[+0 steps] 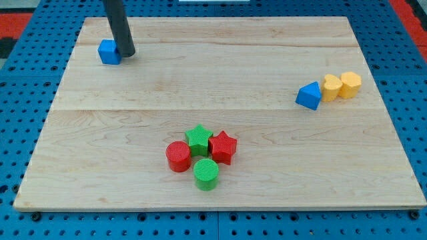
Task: Move the green star towards the top centre of the board
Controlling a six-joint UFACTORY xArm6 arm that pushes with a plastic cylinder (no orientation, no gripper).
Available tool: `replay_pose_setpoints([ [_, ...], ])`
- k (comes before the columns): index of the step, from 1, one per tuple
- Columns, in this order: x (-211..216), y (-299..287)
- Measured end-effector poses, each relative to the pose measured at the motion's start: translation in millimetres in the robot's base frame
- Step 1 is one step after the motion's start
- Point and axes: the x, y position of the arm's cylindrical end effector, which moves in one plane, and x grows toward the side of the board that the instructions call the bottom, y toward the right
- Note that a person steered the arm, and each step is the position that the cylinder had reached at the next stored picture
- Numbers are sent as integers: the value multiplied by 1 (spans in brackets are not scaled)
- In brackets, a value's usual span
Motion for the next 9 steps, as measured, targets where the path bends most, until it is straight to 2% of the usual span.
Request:
replay_pose_setpoints([
  [1,0,-4],
  [2,2,54],
  [4,1,85],
  [5,-4,150],
  [6,-4,155],
  [7,32,155],
  [8,36,155],
  [9,48,119],
])
